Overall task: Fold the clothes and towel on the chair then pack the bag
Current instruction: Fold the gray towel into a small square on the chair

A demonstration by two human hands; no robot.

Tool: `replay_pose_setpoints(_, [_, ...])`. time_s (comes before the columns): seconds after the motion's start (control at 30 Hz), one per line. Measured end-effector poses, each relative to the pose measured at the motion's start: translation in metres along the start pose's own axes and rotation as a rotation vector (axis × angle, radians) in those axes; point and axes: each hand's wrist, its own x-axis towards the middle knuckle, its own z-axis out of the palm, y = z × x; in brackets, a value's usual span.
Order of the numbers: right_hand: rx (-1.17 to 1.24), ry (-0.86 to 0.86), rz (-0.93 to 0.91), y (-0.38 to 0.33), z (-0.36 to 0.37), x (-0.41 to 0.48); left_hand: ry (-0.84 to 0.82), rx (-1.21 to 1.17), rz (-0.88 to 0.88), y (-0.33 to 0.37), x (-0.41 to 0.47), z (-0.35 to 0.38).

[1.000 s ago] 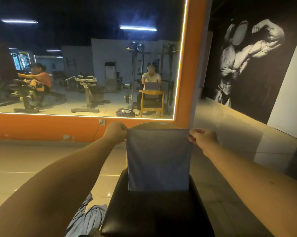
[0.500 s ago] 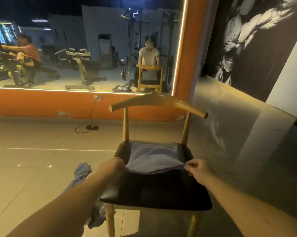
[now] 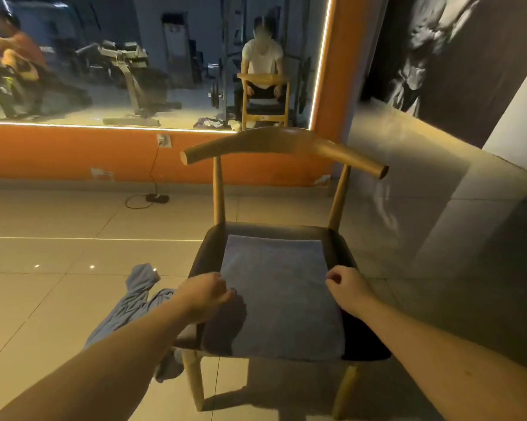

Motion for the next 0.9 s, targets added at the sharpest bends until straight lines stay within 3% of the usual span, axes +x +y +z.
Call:
replay_pose_setpoints(0.2, [0.138,0.136,-0.051,-0.036,0.045,0.080,0.218,-0.111,-0.064,0.015,0.103,0.007])
replay_pose_setpoints(0.33, [-0.088,0.051,-0.123,-0.042,0.076,0.123,0.114,-0.052,-0.002,0.015,0.150,0.027])
replay_pose_setpoints(0.5, [-0.507,-0.132,-0.134,-0.013,0.088,0.157,-0.039,0.146,-0.090,-0.018,0.171,0.051])
replay_pose_setpoints(0.9, [-0.533,-0.081,-0.215,-0.006,0.092,0.187,0.011,0.182,-0.111,-0.032,0.197,0.057])
